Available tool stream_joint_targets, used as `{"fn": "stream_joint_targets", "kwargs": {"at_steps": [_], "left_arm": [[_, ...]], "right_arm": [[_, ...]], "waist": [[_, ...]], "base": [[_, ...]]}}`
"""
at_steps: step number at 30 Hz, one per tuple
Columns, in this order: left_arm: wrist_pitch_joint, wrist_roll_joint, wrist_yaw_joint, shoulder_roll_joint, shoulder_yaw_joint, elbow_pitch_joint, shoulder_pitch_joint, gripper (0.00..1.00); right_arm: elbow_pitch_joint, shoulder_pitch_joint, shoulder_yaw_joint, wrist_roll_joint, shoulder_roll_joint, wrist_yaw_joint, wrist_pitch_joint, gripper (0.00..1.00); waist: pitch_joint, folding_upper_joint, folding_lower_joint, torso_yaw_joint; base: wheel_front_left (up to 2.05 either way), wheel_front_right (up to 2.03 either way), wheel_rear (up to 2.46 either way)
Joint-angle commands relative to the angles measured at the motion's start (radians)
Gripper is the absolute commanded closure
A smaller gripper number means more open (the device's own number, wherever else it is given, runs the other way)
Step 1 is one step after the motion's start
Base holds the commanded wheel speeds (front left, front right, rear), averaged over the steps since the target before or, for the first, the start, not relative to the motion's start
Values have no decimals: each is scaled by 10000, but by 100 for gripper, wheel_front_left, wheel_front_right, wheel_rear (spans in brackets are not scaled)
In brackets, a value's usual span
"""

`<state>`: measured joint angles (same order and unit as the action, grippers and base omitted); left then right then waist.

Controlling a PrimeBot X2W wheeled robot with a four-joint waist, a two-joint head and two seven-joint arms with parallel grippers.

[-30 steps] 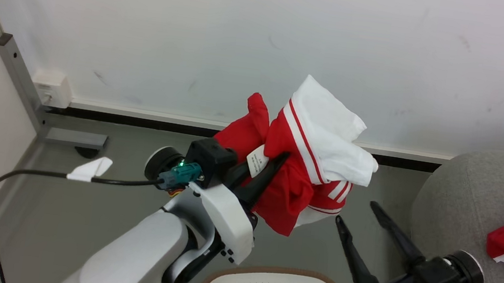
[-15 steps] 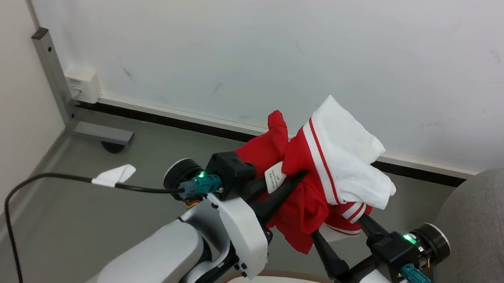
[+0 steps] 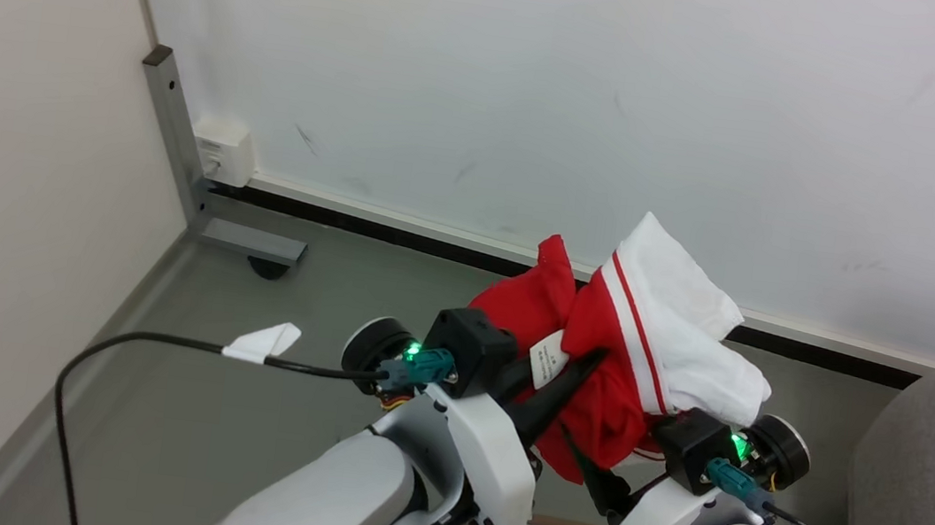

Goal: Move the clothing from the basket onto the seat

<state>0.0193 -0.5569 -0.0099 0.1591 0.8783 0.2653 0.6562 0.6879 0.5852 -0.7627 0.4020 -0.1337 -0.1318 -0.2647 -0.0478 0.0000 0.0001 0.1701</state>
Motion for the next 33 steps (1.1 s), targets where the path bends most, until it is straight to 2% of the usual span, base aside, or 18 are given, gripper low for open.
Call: {"fn": "stream_joint_targets", "kwargs": {"at_steps": [1,11,12,13,14,20,31,32,33], "left_arm": [[6,-26,-43,-40,-13,-74,72,100],[-45,-182,-50,-81,53,-323,111,100],[-44,-185,-46,-72,55,-328,110,100],[-41,-185,-41,-51,53,-327,109,100],[-35,-173,-32,-28,51,-321,107,100],[36,-222,79,61,-22,-296,89,100],[220,-328,267,174,-146,-245,-89,100],[249,-379,264,147,-164,-271,-118,71],[285,-411,271,145,-171,-289,-151,54]], "right_arm": [[158,120,-56,100,16,24,8,0],[1034,454,-316,659,318,22,8,0],[1010,480,-325,697,340,22,8,15],[981,492,-340,742,356,22,8,63],[965,481,-360,790,366,22,9,100],[945,450,-428,1207,272,22,8,100],[349,-89,531,1860,239,23,6,100],[254,-128,638,1895,205,23,6,100],[173,-169,757,1908,142,23,6,100]], "waist": [[-14,0,-1,49],[-7,0,-1,192],[-8,0,-1,197],[-9,0,-1,199],[-13,0,-1,198],[-35,0,-1,112],[49,0,-1,-171],[60,0,-1,-204],[67,0,-1,-246]], "base": [[0,0,0],[0,0,0],[0,0,0],[0,0,0],[0,0,0],[0,0,0],[0,0,0],[0,0,0],[0,0,0]]}}
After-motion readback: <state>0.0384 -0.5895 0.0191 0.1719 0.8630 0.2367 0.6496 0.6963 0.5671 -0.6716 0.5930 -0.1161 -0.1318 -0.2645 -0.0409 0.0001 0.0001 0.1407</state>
